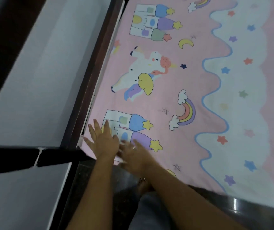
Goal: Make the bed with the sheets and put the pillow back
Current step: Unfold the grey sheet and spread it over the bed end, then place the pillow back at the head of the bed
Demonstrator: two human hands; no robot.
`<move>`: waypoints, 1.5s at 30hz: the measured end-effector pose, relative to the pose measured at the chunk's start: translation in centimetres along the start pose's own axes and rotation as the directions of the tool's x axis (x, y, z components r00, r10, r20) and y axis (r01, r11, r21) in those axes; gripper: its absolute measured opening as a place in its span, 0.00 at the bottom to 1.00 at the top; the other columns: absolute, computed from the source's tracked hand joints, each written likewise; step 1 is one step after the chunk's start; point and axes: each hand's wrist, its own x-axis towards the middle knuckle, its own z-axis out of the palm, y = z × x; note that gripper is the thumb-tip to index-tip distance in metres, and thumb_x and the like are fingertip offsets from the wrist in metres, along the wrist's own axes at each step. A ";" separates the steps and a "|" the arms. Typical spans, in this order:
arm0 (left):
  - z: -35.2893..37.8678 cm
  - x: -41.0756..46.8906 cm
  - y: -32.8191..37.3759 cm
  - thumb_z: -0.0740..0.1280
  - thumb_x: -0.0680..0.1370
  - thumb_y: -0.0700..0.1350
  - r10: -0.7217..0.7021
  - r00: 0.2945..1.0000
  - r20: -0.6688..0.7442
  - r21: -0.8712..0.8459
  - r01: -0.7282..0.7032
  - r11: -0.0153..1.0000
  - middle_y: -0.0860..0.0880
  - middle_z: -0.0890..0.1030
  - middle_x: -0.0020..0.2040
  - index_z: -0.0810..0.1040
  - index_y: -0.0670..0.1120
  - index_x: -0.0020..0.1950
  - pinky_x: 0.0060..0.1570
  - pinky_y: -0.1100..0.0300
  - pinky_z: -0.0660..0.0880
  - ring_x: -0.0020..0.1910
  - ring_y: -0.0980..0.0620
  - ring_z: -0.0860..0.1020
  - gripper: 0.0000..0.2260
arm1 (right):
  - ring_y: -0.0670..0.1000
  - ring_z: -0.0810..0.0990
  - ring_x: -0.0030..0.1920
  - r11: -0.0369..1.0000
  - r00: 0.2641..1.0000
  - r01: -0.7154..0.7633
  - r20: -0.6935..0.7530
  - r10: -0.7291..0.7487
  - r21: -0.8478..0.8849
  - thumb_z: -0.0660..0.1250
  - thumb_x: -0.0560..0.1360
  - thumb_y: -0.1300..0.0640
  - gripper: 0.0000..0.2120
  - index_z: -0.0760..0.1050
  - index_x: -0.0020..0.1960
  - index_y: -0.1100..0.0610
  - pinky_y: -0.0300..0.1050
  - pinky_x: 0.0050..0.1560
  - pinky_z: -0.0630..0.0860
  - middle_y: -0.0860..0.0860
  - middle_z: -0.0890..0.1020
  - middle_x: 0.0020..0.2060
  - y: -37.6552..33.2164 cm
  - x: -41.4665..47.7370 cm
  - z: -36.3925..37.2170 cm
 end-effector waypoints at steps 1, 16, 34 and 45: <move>-1.0 -1.2 0.5 0.59 0.79 0.50 0.009 1.000 -0.004 -0.004 -0.009 1.000 0.48 0.39 0.78 0.51 0.54 0.78 0.70 0.37 0.37 0.76 0.46 0.37 0.29 | 0.54 0.54 0.76 0.998 1.000 -0.011 -0.006 0.011 -0.070 0.56 0.79 0.44 0.28 0.56 0.76 0.49 0.60 0.73 0.48 0.50 0.57 0.76 0.9 -1.4 -2.1; -21.5 -16.5 10.9 0.60 0.77 0.44 0.099 0.906 -0.412 -0.064 -0.138 0.988 0.48 0.44 0.79 0.56 0.54 0.76 0.66 0.34 0.32 0.77 0.48 0.40 0.28 | 0.50 0.43 0.77 0.913 0.911 -0.263 -0.392 0.128 -0.313 0.46 0.81 0.40 0.28 0.38 0.77 0.42 0.61 0.72 0.44 0.45 0.45 0.78 5.2 -17.2 -30.2; -24.8 -34.5 -12.4 0.60 0.77 0.44 -0.621 0.669 -0.409 -0.490 0.413 0.768 0.49 0.43 0.78 0.58 0.55 0.75 0.65 0.35 0.30 0.76 0.48 0.37 0.27 | 0.53 0.45 0.77 0.796 0.857 0.388 -0.137 -0.497 -0.464 0.50 0.80 0.40 0.30 0.39 0.77 0.41 0.64 0.72 0.50 0.45 0.47 0.77 -25.8 -13.8 -28.5; -13.5 -56.9 -27.7 0.60 0.78 0.47 -0.959 0.266 -0.093 -0.710 0.658 0.251 0.52 0.44 0.78 0.58 0.57 0.74 0.67 0.34 0.35 0.77 0.50 0.39 0.25 | 0.53 0.45 0.77 0.483 0.597 0.770 0.203 -0.776 -0.418 0.48 0.80 0.40 0.30 0.36 0.76 0.41 0.63 0.72 0.50 0.45 0.45 0.77 -46.3 -24.0 -10.4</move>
